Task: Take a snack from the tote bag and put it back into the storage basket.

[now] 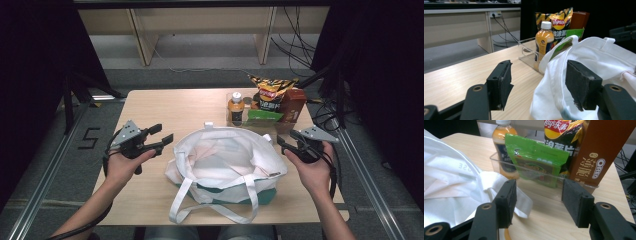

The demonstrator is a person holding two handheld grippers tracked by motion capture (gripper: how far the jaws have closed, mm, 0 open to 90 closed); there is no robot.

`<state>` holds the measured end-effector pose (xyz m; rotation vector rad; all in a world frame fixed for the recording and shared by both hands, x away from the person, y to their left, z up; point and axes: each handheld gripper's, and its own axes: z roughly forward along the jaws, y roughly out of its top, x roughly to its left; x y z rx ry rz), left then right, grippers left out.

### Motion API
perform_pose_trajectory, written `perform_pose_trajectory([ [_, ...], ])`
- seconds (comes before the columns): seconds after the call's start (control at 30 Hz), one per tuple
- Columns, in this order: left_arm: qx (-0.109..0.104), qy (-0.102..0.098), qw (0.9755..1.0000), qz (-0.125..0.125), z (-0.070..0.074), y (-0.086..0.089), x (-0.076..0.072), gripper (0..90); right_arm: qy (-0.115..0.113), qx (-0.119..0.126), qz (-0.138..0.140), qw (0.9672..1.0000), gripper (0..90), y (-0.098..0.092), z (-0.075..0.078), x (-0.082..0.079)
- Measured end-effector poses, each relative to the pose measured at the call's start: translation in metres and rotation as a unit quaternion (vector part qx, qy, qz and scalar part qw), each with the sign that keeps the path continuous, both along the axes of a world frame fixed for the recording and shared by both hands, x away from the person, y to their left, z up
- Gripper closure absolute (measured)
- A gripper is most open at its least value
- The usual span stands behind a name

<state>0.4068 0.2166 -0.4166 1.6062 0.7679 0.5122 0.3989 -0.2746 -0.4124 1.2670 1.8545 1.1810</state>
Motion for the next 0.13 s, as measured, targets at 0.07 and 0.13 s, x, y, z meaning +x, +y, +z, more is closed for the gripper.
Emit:
perform_pose_trajectory([
  [0.07, 0.001, 0.003, 1.0000, 0.008, -0.005, 0.007, -0.008, 36.0, 0.003, 0.005, 0.000, 1.0000, 46.2, 0.001, 0.000, 0.000],
  [0.13, -0.005, 0.006, 0.9999, 0.015, -0.011, 0.011, -0.016, 35.0, -0.003, -0.002, -0.002, 1.0000, 46.1, 0.000, 0.000, 0.001],
])
